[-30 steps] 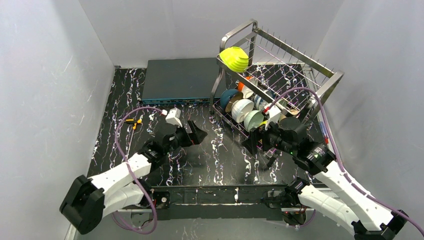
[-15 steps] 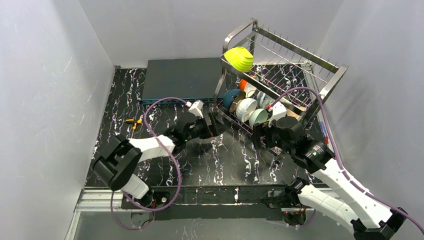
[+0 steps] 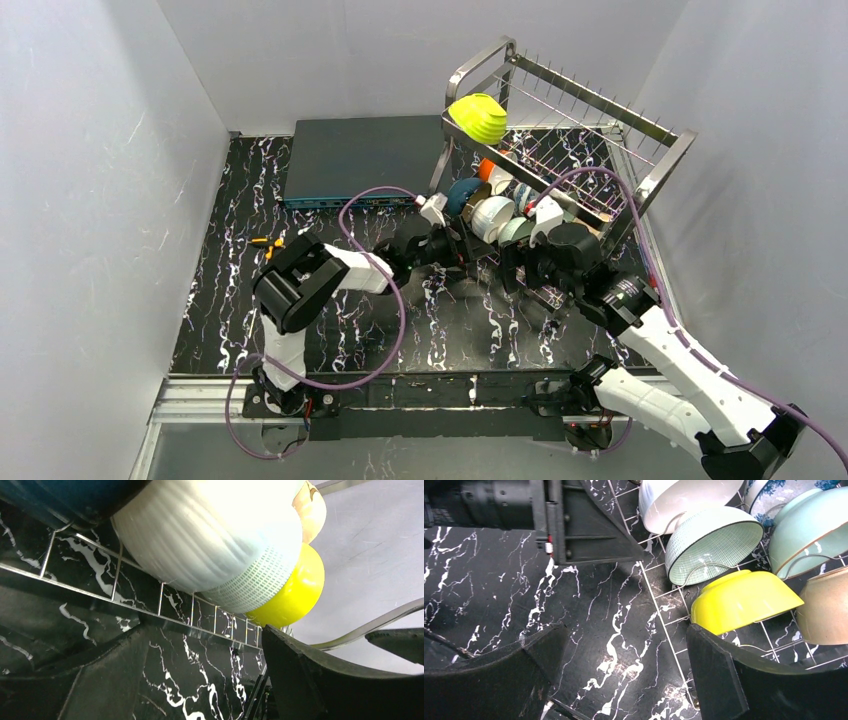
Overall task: Load the bowls into the dish rack
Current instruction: Move the dish rack to the center of the board.
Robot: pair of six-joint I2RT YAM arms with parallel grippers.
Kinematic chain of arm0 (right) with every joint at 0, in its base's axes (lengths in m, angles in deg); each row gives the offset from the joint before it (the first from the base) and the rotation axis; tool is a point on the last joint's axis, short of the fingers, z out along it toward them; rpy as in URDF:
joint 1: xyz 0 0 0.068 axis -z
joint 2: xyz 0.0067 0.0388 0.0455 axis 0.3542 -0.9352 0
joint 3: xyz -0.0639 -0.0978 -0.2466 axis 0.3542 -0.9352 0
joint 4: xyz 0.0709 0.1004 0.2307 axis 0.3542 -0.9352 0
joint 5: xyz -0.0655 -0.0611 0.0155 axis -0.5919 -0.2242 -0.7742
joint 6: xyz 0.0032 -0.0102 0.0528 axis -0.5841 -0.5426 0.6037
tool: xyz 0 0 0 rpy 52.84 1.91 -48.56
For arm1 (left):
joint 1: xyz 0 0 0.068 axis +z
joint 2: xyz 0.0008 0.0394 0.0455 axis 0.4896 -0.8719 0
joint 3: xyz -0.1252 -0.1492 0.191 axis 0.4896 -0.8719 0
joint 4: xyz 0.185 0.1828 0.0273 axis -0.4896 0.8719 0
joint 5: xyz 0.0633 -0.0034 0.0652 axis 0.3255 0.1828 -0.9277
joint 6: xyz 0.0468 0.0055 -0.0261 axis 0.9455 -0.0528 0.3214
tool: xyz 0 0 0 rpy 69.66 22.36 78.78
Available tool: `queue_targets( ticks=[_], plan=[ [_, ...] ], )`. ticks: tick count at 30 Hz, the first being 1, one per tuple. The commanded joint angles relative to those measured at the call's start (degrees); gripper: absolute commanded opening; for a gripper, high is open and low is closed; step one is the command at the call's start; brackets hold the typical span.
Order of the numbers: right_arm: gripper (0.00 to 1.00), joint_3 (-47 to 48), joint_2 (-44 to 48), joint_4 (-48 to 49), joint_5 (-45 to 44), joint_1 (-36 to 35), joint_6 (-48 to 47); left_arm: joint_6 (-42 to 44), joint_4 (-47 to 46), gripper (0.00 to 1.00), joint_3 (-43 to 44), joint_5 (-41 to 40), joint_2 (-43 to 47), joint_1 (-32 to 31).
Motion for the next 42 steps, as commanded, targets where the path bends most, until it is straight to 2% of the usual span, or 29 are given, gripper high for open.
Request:
queue_targets(
  ticks=[1,9,19,24,29,34,37,42],
  plan=[
    [0.96,2.9,1.7,5.2,1.4,1.9,2.5,-1.1,-4.1,0.78,4.9,0.9,-2.1,-0.8],
    [0.96,2.2,4.4,9.4,9.6,1.9,2.2,-2.3,-4.1,0.67,12.4,2.4,-8.8,-1.7],
    [0.96,0.4,5.0,12.2,17.6,1.9,3.4,-2.1,-4.1,0.61,25.0,2.9,-16.4,-1.9],
    [0.97,-1.4,4.7,14.7,21.1,1.9,4.8,-1.6,-4.1,0.62,28.7,2.7,-19.1,-1.8],
    [0.98,-2.8,4.5,15.0,21.9,1.9,4.9,6.2,-4.1,0.76,20.5,1.1,-12.0,-0.9],
    [0.98,-5.9,4.9,16.5,20.8,1.9,4.8,12.6,-4.2,0.98,6.5,0.2,-0.3,2.2],
    [0.99,-8.1,5.2,17.0,17.2,1.9,6.6,14.9,-4.1,0.98,-1.2,-1.2,7.0,4.3],
    [0.99,-12.2,6.6,15.2,5.9,2.0,12.8,19.1,-1.5,0.98,-12.3,-2.9,19.7,8.6]
  ],
)
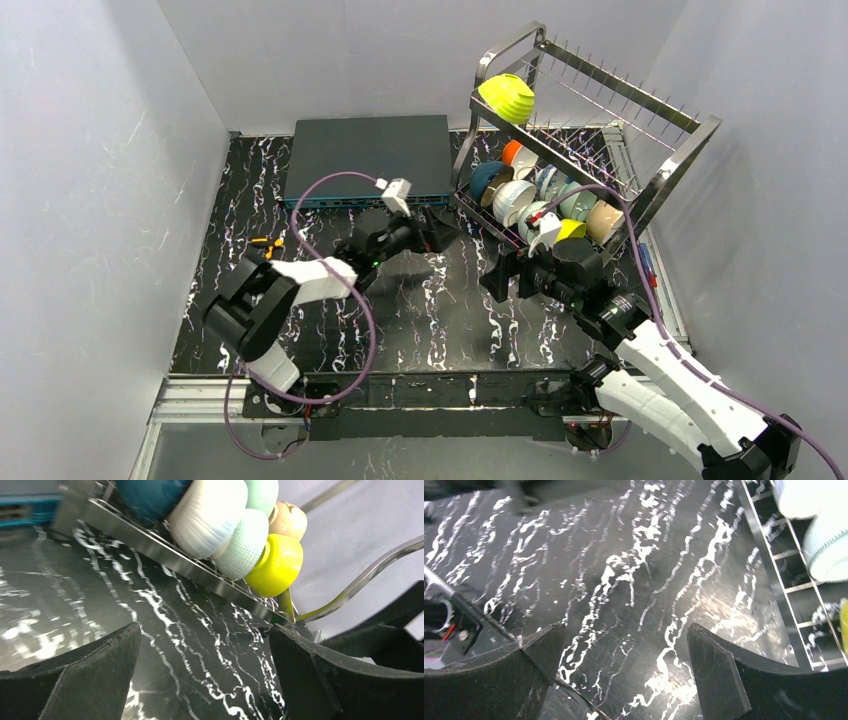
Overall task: Load the bowls into the dish rack
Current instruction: Move the dish rack to the center of the board, then reset both arms
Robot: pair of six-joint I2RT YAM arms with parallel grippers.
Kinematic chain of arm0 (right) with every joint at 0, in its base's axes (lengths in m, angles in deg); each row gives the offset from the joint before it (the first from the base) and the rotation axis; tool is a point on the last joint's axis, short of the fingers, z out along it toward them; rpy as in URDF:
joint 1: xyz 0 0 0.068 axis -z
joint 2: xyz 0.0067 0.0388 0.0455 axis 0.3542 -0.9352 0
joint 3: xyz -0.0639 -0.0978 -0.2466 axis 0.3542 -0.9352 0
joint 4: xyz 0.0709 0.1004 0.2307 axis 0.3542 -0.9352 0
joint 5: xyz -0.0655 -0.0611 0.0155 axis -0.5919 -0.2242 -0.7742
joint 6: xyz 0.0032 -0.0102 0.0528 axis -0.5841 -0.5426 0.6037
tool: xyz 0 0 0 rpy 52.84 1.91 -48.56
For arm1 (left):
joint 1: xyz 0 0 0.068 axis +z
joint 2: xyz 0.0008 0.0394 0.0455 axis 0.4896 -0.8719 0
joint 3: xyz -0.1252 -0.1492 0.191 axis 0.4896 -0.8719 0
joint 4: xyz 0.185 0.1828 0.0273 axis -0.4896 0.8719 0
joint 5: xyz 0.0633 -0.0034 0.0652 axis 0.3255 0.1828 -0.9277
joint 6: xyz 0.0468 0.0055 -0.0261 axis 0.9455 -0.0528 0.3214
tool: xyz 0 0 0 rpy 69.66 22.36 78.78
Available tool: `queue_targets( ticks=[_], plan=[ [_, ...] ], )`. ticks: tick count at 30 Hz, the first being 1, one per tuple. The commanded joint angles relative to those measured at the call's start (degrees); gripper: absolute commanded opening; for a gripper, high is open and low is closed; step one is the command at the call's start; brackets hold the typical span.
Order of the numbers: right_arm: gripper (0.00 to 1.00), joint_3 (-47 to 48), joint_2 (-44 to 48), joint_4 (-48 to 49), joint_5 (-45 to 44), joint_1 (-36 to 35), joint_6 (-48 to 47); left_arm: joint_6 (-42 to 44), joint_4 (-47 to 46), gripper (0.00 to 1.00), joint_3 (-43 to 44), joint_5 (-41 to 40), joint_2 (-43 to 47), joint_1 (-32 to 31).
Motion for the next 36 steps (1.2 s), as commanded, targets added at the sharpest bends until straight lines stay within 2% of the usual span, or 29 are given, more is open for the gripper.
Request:
queue_targets(
  ticks=[1,4,9,13,17,24,31,36],
  plan=[
    [0.99,-3.7,2.6,1.6,-11.6,0.3,6.3,7.6,3.7,0.98,-8.0,-3.2,12.1,3.5],
    [0.99,-8.0,5.1,4.5,-18.8,0.3,7.4,14.5,13.3,0.98,-11.1,-4.5,22.2,6.8],
    [0.99,-13.2,7.6,13.0,-26.6,0.4,-2.5,25.1,31.5,0.98,-11.9,-8.4,35.5,13.0],
    [0.99,-14.4,5.4,16.6,-31.7,0.6,-9.9,29.2,41.0,0.98,-11.4,-9.7,42.0,18.8],
    [0.99,-16.8,2.0,21.0,-34.2,1.6,-12.4,30.0,46.0,0.98,-11.9,-11.1,45.3,23.7],
    [0.99,-25.5,4.4,33.1,-35.9,7.6,-17.0,27.0,45.1,0.98,-14.7,-19.1,47.8,27.8],
    [0.99,-32.3,6.9,43.0,-37.1,15.2,-19.1,28.3,35.0,0.98,-22.9,-26.7,50.1,27.9],
    [0.99,-39.0,2.7,54.9,-36.5,19.0,-18.3,31.0,31.5,0.98,-26.4,-32.5,49.1,27.9]
  ],
)
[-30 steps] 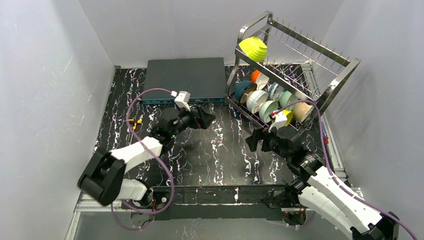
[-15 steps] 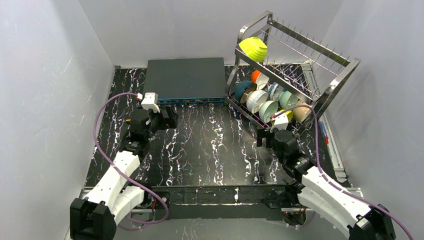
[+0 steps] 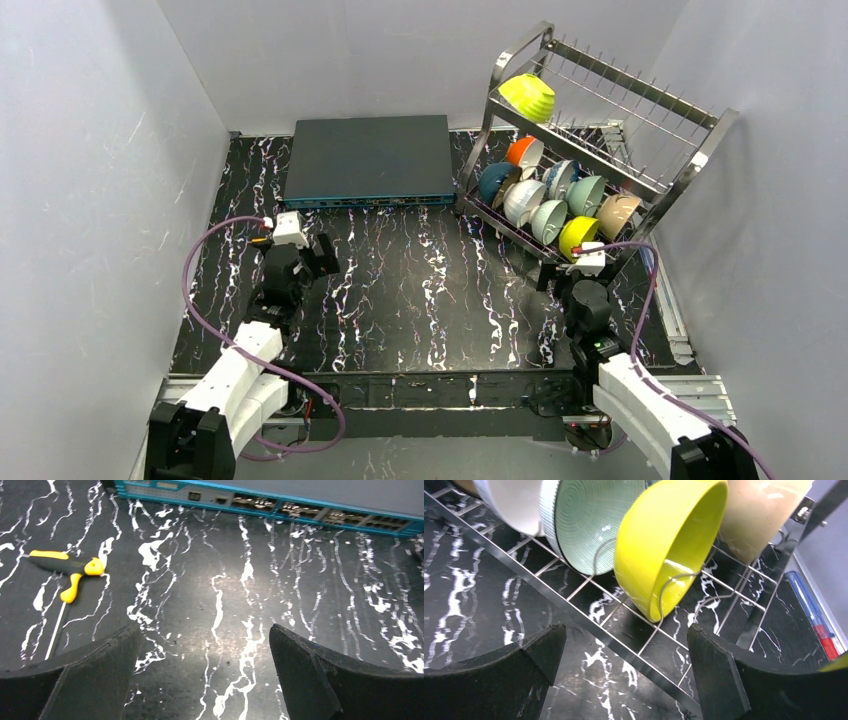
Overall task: Load the bowls into the dish rack
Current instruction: Reset both arms
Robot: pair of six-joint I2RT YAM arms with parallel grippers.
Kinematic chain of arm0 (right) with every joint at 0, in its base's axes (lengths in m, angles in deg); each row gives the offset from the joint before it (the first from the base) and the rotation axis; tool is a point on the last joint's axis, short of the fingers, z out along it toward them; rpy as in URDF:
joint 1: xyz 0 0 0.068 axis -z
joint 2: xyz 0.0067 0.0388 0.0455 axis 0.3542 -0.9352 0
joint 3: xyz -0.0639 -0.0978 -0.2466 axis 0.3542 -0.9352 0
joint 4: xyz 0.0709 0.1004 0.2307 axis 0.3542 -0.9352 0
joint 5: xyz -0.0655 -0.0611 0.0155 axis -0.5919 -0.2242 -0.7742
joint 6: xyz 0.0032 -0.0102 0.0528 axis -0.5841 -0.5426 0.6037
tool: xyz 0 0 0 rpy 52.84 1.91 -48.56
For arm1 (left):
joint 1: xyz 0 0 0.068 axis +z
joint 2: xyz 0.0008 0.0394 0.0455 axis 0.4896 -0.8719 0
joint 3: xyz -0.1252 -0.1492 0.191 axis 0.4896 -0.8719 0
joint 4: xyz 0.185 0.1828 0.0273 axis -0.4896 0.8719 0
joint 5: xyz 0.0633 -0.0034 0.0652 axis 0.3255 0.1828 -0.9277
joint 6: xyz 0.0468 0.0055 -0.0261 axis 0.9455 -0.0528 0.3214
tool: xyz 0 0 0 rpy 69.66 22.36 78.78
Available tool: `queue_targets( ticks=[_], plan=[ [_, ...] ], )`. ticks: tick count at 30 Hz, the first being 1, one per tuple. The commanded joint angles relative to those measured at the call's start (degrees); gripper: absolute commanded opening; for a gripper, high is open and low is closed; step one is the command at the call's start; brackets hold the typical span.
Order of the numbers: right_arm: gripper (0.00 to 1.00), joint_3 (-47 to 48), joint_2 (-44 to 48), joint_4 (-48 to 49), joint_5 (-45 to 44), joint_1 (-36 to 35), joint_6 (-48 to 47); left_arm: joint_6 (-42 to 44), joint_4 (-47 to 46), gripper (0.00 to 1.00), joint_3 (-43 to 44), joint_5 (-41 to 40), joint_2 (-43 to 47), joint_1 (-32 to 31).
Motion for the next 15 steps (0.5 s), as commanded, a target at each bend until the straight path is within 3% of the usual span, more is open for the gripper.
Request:
queue_targets(
  ticks=[1,6,15],
  plan=[
    [0.99,-5.6,-4.9,16.5,-4.0,3.4,-2.1,3.4,-6.6,0.98,-2.7,-7.2,-0.6,0.3],
    [0.99,-5.6,-12.6,25.2,-2.1,4.4,-4.2,6.8,-13.2,0.98,-5.3,-9.4,-5.3,0.4],
    [0.99,-5.1,-19.7,32.9,0.8,4.6,-7.0,15.3,-36.3,0.98,-12.7,-7.0,-13.8,0.5]
  ],
)
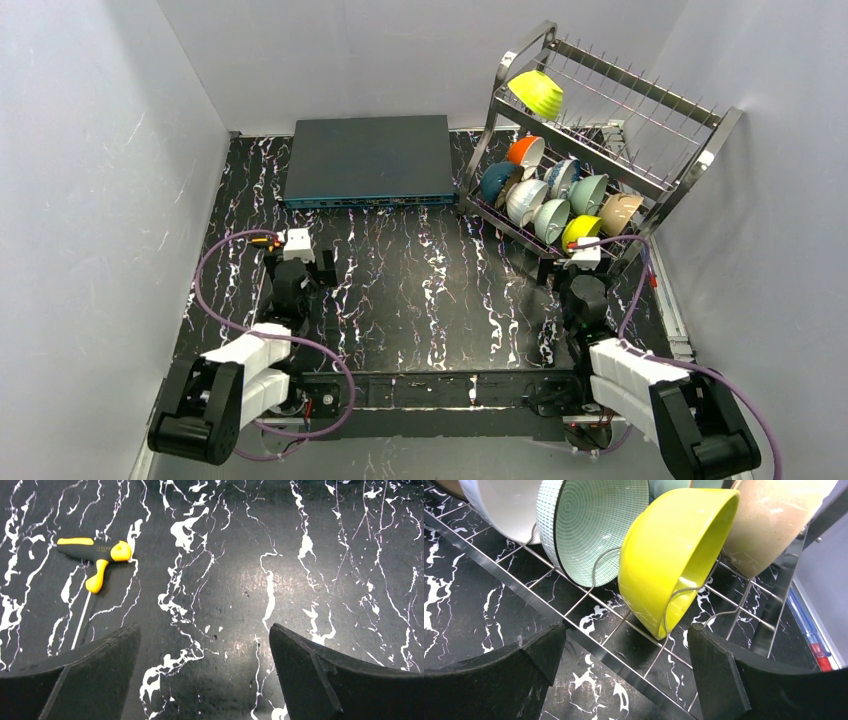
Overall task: Load the bowls into the dish rack
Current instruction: Reset both arms
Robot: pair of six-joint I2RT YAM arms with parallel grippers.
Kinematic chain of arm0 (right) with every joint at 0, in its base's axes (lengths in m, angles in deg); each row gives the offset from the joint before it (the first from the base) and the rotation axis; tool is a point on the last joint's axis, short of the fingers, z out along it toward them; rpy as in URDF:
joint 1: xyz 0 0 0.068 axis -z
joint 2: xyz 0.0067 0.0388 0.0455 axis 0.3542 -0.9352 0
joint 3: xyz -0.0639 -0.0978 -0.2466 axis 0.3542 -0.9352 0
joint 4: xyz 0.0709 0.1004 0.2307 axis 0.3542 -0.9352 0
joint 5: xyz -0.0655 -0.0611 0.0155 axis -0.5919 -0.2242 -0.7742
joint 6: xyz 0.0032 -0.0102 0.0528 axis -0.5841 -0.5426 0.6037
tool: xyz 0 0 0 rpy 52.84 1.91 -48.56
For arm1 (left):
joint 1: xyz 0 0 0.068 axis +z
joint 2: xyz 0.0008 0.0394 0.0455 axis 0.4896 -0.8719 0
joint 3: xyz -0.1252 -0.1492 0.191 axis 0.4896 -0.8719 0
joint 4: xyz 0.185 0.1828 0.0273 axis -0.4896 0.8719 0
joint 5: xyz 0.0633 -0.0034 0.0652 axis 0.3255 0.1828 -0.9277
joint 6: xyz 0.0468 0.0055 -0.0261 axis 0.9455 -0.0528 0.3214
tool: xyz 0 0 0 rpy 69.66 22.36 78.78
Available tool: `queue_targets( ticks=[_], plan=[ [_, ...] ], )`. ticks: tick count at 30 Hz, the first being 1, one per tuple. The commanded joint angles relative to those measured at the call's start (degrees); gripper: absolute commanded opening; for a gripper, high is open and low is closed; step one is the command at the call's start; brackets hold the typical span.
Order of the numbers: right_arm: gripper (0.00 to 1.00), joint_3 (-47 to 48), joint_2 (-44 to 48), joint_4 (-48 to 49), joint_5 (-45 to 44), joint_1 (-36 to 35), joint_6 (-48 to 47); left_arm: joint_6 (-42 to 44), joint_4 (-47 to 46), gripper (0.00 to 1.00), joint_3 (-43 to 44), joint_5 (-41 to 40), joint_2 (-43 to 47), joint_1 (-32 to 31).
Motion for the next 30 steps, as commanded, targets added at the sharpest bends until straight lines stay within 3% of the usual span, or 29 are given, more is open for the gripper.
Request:
queue_targets(
  ticks=[1,5,7,12,15,22,30],
  plan=[
    [0.99,-2.6,-3.3,12.0,0.2,1.1,-3.7,7.3,-17.9,0.98,-1.7,0.4,-4.8,0.3],
    [0.99,-2.6,-10.0,19.6,-1.2,1.6,-4.8,12.4,-23.5,0.98,0.9,4.4,-12.7,0.5],
    [0.99,-2.3,-13.2,23.0,0.1,2.9,-4.7,10.6,-24.4,0.98,1.7,5.8,-15.0,1.0],
    [0.99,1.6,-23.0,29.9,5.2,4.4,-5.7,8.6,-43.5,0.98,-1.3,6.3,-28.0,3.6],
    [0.99,2.6,-28.9,34.8,5.5,5.6,-5.7,8.5,-36.7,0.98,0.2,8.2,-25.7,3.7],
    [0.99,2.4,-40.5,46.4,8.0,6.2,-6.7,8.5,-37.7,0.98,0.3,7.9,-26.3,3.7],
    [0.99,8.1,-38.9,34.2,4.5,6.2,-5.4,8.3,-36.2,0.98,1.0,7.5,-26.2,3.7]
  ],
)
